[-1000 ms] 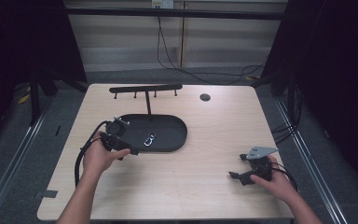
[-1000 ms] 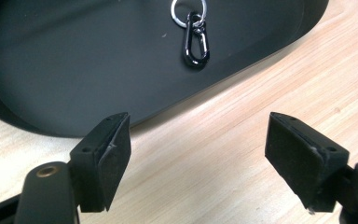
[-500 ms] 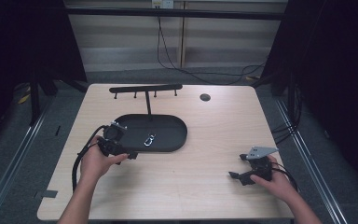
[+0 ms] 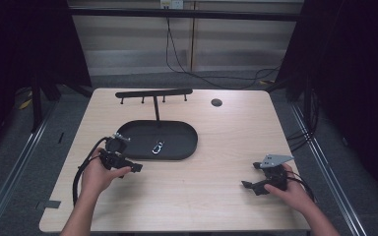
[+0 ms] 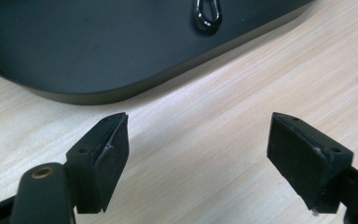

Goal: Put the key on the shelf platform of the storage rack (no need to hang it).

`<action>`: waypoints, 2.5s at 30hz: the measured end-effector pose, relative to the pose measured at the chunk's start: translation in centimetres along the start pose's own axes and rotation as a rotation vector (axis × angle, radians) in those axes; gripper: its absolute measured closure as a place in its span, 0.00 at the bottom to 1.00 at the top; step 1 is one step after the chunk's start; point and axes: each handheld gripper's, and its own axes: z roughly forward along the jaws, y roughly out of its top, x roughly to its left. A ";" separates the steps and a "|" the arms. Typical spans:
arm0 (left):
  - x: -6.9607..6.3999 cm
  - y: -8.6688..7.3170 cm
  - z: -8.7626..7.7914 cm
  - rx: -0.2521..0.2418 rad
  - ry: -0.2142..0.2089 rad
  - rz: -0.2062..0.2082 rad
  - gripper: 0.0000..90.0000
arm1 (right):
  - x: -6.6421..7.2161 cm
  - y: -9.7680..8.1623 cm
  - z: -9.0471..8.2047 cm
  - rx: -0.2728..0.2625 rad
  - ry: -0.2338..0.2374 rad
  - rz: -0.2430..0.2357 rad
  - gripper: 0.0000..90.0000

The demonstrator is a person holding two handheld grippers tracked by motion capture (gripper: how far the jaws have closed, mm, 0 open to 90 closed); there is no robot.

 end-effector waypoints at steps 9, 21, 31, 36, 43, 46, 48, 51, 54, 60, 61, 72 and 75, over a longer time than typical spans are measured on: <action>0.4 -1.0 0.1 -0.015 0.001 0.013 0.20 | 0.0 0.0 0.0 0.000 0.000 0.000 0.13; 1.1 -2.6 0.6 0.000 0.007 0.026 0.18 | 0.0 0.0 0.0 0.000 0.000 0.000 0.13; 1.3 -3.8 0.9 -0.015 0.024 0.040 0.18 | 0.0 0.0 0.0 0.000 0.000 0.000 0.13; 1.3 -4.3 1.1 -0.032 0.030 0.054 0.17 | 0.0 0.0 0.0 0.000 0.000 0.000 0.13; 1.4 -4.9 1.3 -0.052 0.050 0.070 0.17 | 0.0 0.0 0.0 0.000 0.000 0.000 0.13; 1.5 -5.1 1.3 -0.067 0.060 0.074 0.17 | 0.0 0.0 0.0 0.000 0.000 0.000 0.13; 1.5 -5.2 1.3 -0.071 0.063 0.095 0.17 | 0.0 0.0 0.0 0.001 -0.003 0.000 0.13; 1.4 -5.5 1.4 -0.083 0.078 0.114 0.17 | 0.0 0.0 0.0 0.002 -0.004 0.001 0.13; 1.4 -5.6 1.5 -0.086 0.089 0.131 0.16 | 0.0 0.0 0.0 0.002 -0.004 0.001 0.13; 1.2 -5.8 1.6 -0.103 0.099 0.143 0.12 | 0.0 0.0 0.0 0.002 -0.004 0.001 0.13; 1.3 -5.9 1.6 -0.104 0.100 0.146 0.12 | 0.0 0.0 0.0 0.002 -0.004 0.001 0.13; 1.0 -6.4 1.9 -0.140 0.099 0.137 0.05 | 0.1 0.0 0.0 0.002 -0.005 0.003 0.13; 1.1 -6.4 1.9 -0.129 0.102 0.153 0.03 | 0.1 0.0 0.0 0.002 -0.005 0.003 0.13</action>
